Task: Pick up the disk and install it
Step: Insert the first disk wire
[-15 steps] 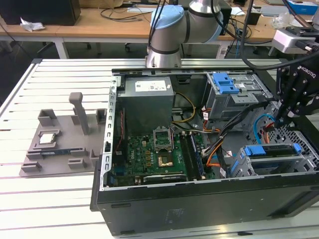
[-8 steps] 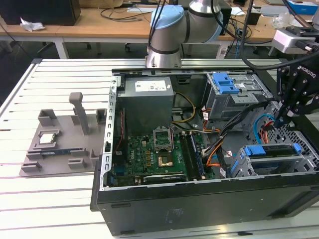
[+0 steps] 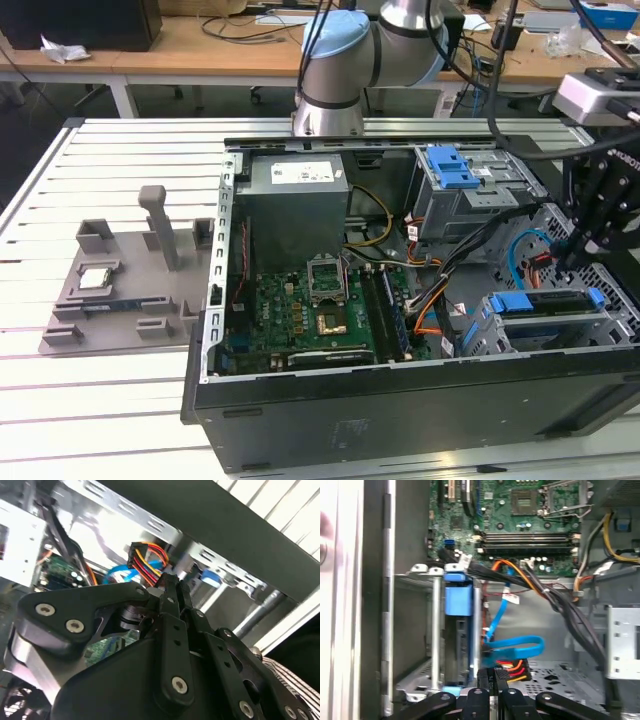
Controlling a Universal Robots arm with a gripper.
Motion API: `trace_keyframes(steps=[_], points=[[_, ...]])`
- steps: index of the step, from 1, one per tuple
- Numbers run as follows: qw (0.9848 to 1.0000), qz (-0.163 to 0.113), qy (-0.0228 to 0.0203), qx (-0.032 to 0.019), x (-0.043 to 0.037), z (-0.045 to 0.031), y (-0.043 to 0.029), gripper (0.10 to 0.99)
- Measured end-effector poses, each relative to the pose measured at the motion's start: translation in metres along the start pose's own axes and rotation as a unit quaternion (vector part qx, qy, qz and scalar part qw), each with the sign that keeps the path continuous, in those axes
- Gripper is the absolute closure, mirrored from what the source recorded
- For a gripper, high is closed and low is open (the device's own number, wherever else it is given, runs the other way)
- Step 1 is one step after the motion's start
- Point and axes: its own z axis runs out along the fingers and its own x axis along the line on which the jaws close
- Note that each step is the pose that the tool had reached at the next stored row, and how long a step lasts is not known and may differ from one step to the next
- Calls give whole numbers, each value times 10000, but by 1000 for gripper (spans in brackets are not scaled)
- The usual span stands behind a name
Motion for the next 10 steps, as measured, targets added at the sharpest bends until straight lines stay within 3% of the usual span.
trace_keyframes(steps=[3,10], points=[[10000,-1,-45,2,127,29,11,922],[10000,-2,-61,2,196,87,26,922]])
